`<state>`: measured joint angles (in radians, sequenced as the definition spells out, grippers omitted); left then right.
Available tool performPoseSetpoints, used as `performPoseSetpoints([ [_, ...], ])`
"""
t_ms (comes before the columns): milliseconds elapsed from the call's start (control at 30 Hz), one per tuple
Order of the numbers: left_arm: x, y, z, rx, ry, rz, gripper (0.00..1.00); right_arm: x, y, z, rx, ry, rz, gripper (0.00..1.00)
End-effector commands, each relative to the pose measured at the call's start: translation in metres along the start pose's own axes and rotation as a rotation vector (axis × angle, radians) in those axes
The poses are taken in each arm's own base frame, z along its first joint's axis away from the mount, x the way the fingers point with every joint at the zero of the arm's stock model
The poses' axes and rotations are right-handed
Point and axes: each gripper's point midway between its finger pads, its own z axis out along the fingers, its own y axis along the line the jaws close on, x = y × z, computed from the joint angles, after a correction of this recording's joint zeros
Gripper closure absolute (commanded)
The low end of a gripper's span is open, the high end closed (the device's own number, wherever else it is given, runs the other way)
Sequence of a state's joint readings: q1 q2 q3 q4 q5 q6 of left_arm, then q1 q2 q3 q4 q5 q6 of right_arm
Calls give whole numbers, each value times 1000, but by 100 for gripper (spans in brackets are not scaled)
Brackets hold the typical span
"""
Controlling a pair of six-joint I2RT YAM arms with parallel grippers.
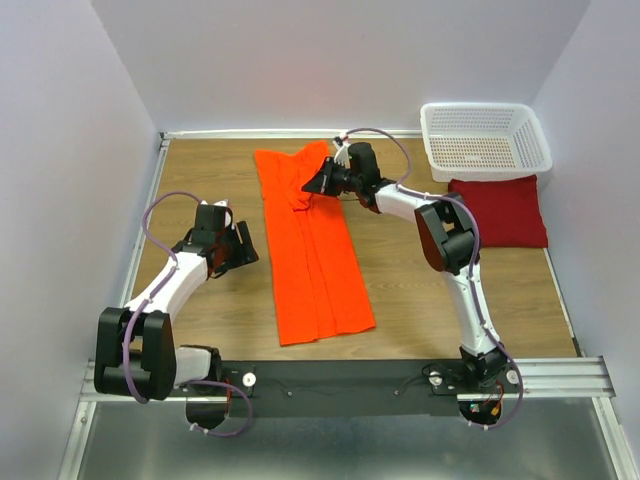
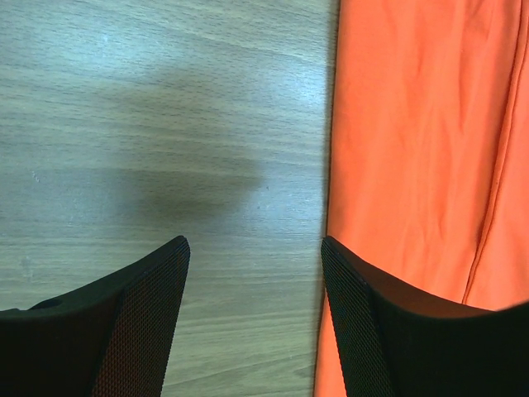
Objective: Fold and stack the t-shirts
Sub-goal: Fold the tshirt
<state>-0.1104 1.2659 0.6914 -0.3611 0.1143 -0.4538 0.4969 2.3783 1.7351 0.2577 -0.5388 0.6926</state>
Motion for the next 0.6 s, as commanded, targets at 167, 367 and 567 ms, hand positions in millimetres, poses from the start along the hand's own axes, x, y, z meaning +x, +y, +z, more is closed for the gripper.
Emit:
performPoseSetpoints([
  [167,0,-4,-5,29,-8,0,27,19,-12,6,-27,-21,49,96],
  [367,2,-3,-7,30,-8,3,27,22,-24,7,10,-49,79,96],
  [567,2,-4,-7,33,-10,2,27,27,-25,11,-10,-30,87,96],
])
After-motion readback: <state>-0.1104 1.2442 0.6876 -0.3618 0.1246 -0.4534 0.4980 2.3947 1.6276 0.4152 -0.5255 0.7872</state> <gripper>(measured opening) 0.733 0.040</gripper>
